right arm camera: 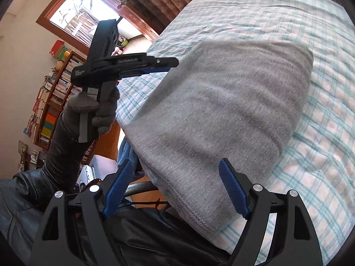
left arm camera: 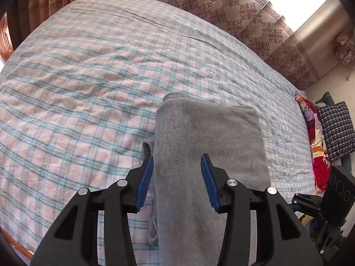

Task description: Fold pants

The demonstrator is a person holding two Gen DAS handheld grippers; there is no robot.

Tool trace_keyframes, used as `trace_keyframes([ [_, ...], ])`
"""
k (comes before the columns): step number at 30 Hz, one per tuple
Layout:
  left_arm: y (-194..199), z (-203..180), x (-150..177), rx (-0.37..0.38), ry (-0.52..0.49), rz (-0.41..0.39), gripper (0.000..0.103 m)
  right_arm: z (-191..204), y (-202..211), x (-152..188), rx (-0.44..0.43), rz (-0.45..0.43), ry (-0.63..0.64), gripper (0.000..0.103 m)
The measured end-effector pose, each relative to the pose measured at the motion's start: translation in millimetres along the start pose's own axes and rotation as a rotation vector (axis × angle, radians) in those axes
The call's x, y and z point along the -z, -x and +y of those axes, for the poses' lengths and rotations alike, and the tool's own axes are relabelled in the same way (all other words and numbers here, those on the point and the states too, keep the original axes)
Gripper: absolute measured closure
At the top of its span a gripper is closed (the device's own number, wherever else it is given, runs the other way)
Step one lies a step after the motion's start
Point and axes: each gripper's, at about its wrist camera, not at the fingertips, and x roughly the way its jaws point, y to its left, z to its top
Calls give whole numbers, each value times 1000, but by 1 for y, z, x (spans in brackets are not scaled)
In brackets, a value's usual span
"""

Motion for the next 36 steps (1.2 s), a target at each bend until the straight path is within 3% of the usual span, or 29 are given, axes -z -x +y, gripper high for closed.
trace_keyframes([
  [4,20,-31,23,97,-34,-17,57,-4,4,-6,59,-33,2,24],
  [7,9,-51,52,161,-47,49,58,-10,-11,-2,120,9,-19,24],
  [10,-9,-62,84,163,-86,111,57,-17,-22,8,147,58,-29,24],
  [12,-18,-61,99,123,-114,127,58,-21,-29,14,173,95,-19,24],
  [19,-25,-53,99,102,-107,139,61,-26,-36,21,178,145,-25,24],
  [23,-22,-59,88,95,-116,138,61,-32,-13,16,135,92,-49,24],
  [28,-14,-82,76,76,-161,112,52,-51,24,-15,155,-58,-108,24],
  [33,-23,-135,80,176,-266,132,50,-87,32,-57,176,-132,-209,24],
  [36,-39,-165,94,248,-345,196,50,-109,24,-78,183,-151,-264,25],
])
